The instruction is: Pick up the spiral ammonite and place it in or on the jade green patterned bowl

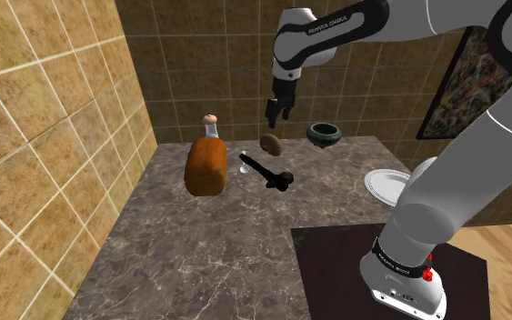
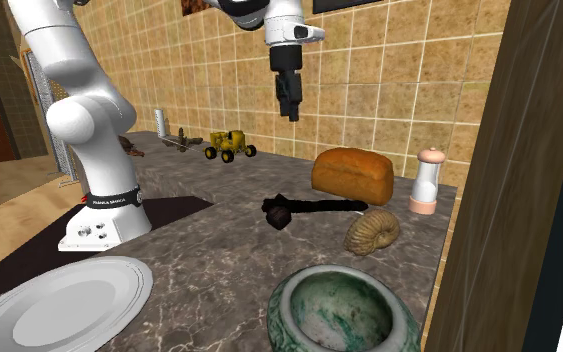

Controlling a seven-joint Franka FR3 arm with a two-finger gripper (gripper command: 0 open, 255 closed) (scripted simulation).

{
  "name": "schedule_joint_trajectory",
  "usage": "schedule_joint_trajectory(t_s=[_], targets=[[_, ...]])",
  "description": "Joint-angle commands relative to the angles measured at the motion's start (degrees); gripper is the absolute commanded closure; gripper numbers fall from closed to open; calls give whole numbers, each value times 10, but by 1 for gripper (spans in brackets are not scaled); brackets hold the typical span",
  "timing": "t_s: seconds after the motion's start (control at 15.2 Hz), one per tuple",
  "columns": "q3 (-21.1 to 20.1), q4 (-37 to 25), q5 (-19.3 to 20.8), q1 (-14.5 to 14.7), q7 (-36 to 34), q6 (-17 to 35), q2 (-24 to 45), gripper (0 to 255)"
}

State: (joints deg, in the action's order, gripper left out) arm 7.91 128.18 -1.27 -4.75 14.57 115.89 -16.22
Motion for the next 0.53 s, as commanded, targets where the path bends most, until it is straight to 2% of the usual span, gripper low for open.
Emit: schedule_joint_trajectory(t_s=[0.0, 0.46], targets=[[11, -20, -2, -4, 18, 24, 45, 0], [36, -104, -19, -20, 73, 73, 188, 0]])
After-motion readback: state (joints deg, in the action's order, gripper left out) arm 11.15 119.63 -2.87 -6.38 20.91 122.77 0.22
